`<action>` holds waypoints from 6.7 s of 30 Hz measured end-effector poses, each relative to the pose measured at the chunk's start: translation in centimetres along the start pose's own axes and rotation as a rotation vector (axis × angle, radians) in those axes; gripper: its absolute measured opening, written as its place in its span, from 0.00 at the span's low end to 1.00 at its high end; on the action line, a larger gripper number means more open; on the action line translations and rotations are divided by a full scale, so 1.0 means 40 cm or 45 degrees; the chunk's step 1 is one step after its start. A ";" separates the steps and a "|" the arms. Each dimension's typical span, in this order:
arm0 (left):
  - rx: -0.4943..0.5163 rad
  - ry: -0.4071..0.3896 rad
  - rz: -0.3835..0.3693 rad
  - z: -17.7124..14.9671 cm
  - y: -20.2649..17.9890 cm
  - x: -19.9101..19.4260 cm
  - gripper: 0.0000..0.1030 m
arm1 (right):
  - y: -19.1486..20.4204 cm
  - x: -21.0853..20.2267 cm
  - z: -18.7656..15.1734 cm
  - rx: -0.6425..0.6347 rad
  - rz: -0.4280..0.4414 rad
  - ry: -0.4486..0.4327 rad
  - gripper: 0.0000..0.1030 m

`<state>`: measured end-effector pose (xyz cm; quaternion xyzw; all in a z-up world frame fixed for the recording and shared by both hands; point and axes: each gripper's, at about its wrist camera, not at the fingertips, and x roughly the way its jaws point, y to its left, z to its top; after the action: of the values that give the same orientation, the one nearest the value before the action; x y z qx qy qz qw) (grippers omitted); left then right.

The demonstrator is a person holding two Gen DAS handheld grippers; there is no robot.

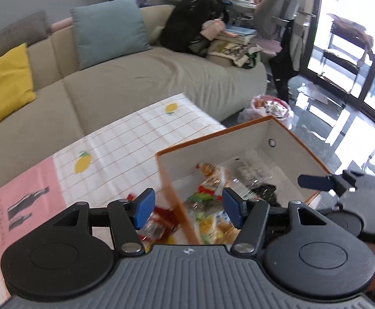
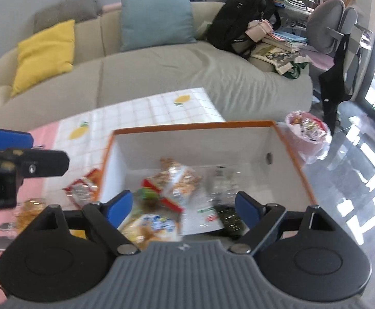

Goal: Organize snacks
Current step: 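Move both tools back from the box toward the remaining snacks, then close the left tool on the yellow cracker bag while the right tool closes on the red bag, then carry the cracker bag with the left tool while the right tool carries the red bag to the box, then open the right tool releasing the red bag while the left tool releases the cracker bag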

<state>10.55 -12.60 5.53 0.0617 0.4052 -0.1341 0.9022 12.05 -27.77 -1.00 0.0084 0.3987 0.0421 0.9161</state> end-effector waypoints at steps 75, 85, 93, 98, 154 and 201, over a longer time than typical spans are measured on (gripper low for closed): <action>-0.781 0.286 0.039 -0.392 0.517 0.308 0.77 | 0.525 0.562 -0.011 -0.995 0.029 0.599 0.65; -0.830 0.219 0.065 -0.376 0.513 0.266 0.43 | 0.504 0.484 -0.011 -0.915 0.111 0.514 0.54; -0.784 0.148 0.099 -0.351 0.484 0.218 0.32 | 0.477 0.393 0.010 -0.666 0.300 0.510 0.52; -0.684 0.136 0.148 -0.325 0.461 0.184 0.30 | 0.467 0.365 -0.008 -0.562 0.374 0.535 0.51; -0.918 0.126 0.024 -0.341 0.495 0.140 0.33 | 0.415 0.284 0.013 -0.314 0.518 0.460 0.45; -0.353 0.173 -0.410 0.046 -0.067 0.279 0.30 | -0.220 0.163 0.112 -0.197 0.013 0.337 0.41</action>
<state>18.16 -17.71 -1.59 -0.1196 0.4842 -0.2148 0.8397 20.39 -35.90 -3.14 -0.0658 0.5114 0.0781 0.8532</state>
